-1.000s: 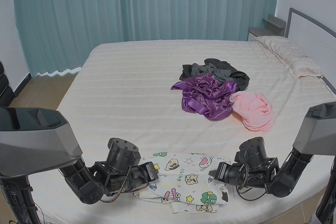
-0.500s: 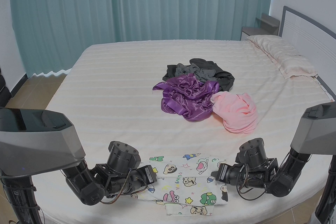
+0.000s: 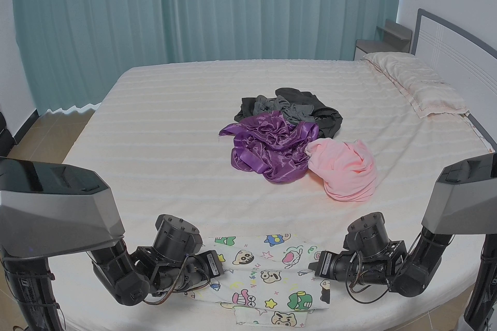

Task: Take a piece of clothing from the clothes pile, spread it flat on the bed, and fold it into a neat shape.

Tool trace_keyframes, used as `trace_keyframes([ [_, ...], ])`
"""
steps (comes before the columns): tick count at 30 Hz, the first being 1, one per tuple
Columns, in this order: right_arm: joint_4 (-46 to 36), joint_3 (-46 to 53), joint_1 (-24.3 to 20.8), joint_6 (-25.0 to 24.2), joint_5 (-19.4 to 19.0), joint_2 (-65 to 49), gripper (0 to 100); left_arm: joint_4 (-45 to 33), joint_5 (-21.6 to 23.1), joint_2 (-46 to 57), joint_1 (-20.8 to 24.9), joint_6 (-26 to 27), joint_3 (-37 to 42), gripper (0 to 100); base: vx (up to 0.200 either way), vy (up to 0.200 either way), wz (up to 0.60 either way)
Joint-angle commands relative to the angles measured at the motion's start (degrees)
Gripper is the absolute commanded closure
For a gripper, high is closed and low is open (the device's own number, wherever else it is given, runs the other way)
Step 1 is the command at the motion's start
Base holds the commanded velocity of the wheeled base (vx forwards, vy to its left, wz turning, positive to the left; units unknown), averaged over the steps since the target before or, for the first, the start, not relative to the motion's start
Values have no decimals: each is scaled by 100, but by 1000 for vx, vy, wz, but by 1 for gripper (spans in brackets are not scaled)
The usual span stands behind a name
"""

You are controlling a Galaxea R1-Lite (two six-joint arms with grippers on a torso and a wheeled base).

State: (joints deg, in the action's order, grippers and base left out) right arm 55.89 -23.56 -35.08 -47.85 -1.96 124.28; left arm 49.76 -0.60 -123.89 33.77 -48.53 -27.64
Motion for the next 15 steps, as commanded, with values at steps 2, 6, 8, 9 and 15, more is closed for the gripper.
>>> trace_keyframes([
  [2, -8, 71, -157, -5, -15, 43, 100, -2, -28, 49, -46, 142, 118, 100, 0, 0, 0],
  [6, 0, 98, -183, -5, -15, 79, 0, -28, -116, -47, -72, 204, 118, 0, 0, 0, 0],
  [8, -8, 150, -165, 30, 3, 52, 0, -28, -125, -65, -90, 283, 162, 0, 0, 0, 0],
  [9, 0, 186, -139, 91, 3, 26, 0, -10, -125, -82, -116, 344, 197, 0, 0, 0, 0],
  [15, 0, 537, 10, 592, -50, -370, 0, 25, -55, -21, -265, 511, 347, 0, 0, 0, 0],
])
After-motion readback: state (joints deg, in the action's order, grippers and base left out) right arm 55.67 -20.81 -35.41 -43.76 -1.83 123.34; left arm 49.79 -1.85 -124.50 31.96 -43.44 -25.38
